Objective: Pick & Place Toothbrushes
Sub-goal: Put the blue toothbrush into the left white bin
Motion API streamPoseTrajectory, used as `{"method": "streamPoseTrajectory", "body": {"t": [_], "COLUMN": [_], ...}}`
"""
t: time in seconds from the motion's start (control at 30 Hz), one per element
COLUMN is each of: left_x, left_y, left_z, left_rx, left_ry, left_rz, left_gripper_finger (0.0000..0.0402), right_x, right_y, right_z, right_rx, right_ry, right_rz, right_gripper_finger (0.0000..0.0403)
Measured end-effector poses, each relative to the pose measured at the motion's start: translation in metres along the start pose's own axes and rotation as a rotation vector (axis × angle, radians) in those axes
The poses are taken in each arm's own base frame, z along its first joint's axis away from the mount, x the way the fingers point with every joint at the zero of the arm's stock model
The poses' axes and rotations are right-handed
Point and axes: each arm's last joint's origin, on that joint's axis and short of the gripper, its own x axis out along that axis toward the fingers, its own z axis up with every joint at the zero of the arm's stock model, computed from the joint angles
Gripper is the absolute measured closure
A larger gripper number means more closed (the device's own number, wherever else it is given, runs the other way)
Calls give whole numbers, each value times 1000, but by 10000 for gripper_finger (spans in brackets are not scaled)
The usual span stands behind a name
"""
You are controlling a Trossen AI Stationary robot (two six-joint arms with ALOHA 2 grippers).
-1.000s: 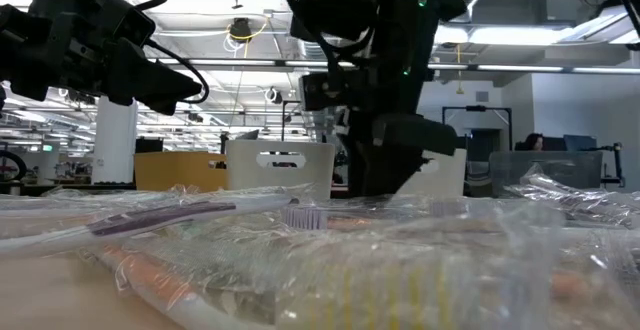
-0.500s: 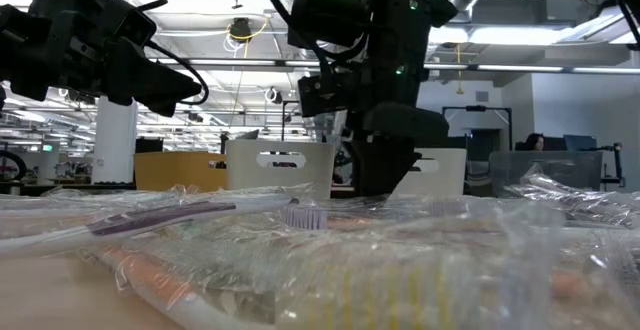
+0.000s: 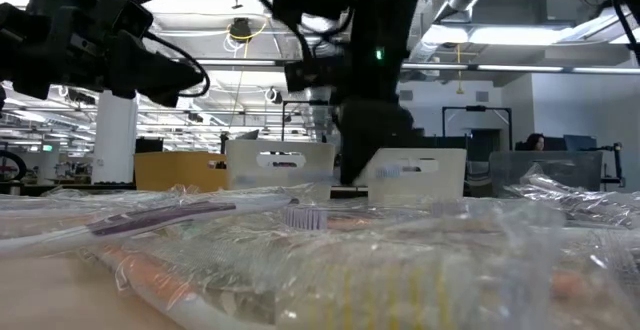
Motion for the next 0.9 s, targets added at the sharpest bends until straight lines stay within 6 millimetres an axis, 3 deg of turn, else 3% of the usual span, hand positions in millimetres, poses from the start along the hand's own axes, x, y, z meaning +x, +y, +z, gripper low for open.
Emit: {"method": "streamPoseTrajectory", "body": {"t": [0.27,0.5,0.73,0.9], "left_x": [0,4,17,37], "left_y": [-4,-13,-21,-25], "left_z": [5,24,46,50], "left_rx": [-5,61,-5,-73], "left_ry": [-46,-192,-237,-193], "left_rz": [-36,-85,-149,-129], "left_gripper_finger": [315,306,229,160], "right_x": [-51,-111,-155,-158], "right_y": [21,37,54,56], "right_z": [-7,-35,-55,-54], "right_rx": [57,126,156,177], "right_ry": [16,-122,-339,-413], "right_rz": [-278,-469,-567,-632], "right_gripper_finger": [400,402,403,403]}}
